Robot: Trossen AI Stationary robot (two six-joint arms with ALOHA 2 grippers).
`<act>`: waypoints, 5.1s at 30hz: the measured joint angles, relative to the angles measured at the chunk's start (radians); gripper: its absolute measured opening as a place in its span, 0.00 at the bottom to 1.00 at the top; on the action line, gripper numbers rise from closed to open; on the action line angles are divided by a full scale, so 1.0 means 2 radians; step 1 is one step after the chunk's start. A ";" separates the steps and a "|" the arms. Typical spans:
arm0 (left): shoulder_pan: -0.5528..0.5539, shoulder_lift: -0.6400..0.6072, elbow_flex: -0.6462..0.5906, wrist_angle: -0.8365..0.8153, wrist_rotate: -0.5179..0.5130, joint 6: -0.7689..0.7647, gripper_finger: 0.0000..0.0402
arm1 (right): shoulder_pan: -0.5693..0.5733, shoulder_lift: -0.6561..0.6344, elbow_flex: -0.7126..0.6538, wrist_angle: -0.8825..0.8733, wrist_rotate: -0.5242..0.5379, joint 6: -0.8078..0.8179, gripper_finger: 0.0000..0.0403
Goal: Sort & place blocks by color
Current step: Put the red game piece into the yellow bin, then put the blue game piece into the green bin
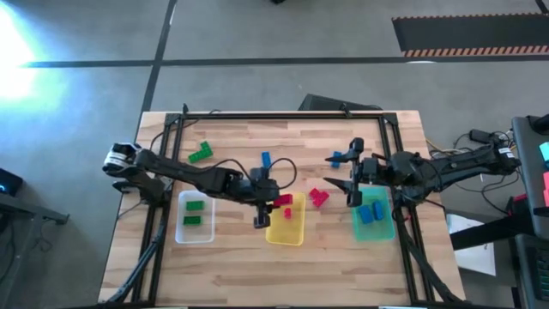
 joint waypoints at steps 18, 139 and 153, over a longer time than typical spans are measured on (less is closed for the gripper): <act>0.016 0.102 0.053 -0.014 0.001 0.029 0.31 | 0.000 -0.010 0.000 -0.016 0.000 -0.024 0.60; 0.005 -0.048 -0.181 0.558 -0.074 0.202 0.33 | 0.000 0.094 -0.024 0.133 -0.023 -0.039 0.60; 0.005 -0.048 -0.214 0.645 -0.023 0.203 0.33 | -0.001 0.233 0.045 0.236 -0.029 -0.026 0.67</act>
